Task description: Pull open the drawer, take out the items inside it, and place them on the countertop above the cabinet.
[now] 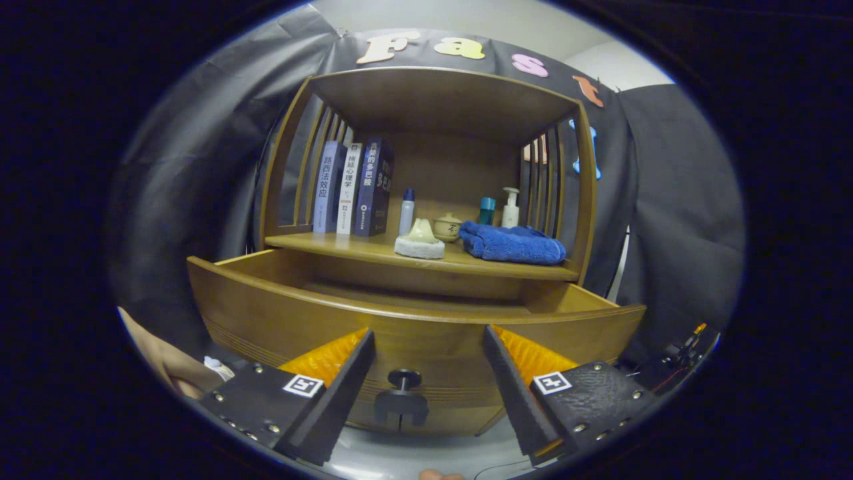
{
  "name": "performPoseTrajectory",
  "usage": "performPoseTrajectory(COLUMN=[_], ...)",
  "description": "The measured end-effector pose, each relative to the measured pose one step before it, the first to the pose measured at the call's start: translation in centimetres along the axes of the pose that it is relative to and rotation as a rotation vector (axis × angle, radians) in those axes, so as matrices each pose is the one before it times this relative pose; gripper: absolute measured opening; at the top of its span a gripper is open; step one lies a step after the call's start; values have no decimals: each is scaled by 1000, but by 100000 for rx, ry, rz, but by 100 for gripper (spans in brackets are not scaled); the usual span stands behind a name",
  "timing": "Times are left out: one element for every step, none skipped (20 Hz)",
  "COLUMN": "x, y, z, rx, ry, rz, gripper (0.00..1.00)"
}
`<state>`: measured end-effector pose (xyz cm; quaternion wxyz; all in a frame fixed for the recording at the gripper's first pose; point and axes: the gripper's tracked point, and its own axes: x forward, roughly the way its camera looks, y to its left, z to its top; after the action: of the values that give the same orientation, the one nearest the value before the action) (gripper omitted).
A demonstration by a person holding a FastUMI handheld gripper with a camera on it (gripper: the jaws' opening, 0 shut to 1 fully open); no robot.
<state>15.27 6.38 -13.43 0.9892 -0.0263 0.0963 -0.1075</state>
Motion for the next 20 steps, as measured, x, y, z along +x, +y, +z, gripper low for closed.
performPoseTrajectory(x=[312,406,505,466,535,659,566,488,507,256,222,280,132,297,381,429,588,526,432,389], y=[-46,25,45,43,61,13,57,116,26,14,21,46,-7,92,-2,94,119,113,82,193], z=[-42,44,104,33,18,68,88,47,-8,11,126,-61,93,-14,21,35,4,75,12,-6], rx=[93,117,88,27,289,38,108,173,206,589,273,-333,-175,-40,215,345,144,51,431,812], ry=[362,326,126,452,318,177,-70,-149,-6,-95,-820,-395,-397,40,225,429,293,351,228,226], rz=[16,15,-17,-94,-140,-83,-19,-111,-108,27,1,-29,-77,-33,-75,-182,-268,-395,-225,142], gripper=[99,99,99,99,99,99,99,99,99,99,99,99,99,99,99,99,99,99,99,99])
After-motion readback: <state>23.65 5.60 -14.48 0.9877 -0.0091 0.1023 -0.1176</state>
